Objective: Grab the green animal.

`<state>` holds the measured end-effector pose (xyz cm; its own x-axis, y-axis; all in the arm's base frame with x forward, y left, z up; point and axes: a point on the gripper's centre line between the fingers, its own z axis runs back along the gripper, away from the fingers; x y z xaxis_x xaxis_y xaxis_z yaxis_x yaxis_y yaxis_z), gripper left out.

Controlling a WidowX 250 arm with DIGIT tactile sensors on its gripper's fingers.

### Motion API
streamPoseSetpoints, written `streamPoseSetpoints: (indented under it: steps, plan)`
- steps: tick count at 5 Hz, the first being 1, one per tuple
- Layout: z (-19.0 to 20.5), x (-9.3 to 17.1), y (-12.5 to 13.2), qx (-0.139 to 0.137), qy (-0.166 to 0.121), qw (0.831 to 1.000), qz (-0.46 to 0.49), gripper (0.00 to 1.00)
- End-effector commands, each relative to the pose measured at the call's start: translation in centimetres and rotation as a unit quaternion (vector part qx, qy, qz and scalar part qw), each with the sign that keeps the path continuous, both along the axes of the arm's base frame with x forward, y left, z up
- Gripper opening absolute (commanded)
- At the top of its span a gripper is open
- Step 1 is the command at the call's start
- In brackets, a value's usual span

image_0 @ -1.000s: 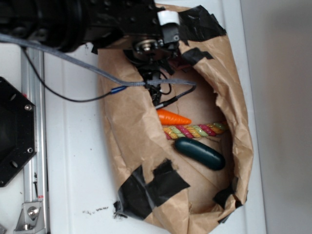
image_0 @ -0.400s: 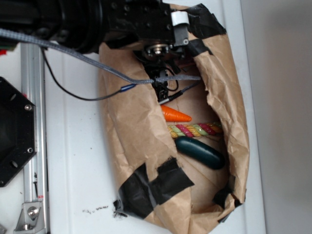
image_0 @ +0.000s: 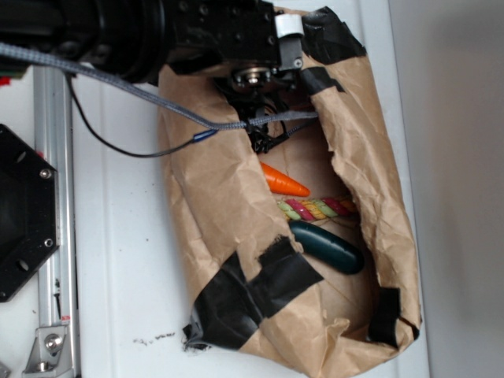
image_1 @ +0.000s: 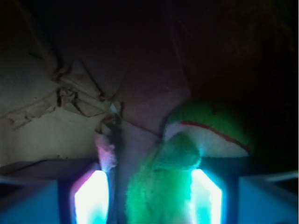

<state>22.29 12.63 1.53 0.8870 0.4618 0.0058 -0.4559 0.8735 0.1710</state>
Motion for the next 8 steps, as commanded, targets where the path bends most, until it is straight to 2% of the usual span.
streamPoseSetpoints:
  steps: [1, 5, 6, 7, 8]
  plan:
    - [-0.7, -0.9, 0.9, -0.003, 0.009, 1.000, -0.002, 0.00]
    - [-0.2, -0.7, 0.7, 0.006, 0.005, 1.000, -0.014, 0.00]
    - [1.8, 0.6, -0.7, -0.001, -0.020, 0.999, -0.034, 0.00]
    - [6.9, 3.9, -4.7, -0.025, -0.096, 0.992, -0.079, 0.00]
    - [12.2, 5.5, -7.5, -0.041, -0.131, 0.985, -0.104, 0.00]
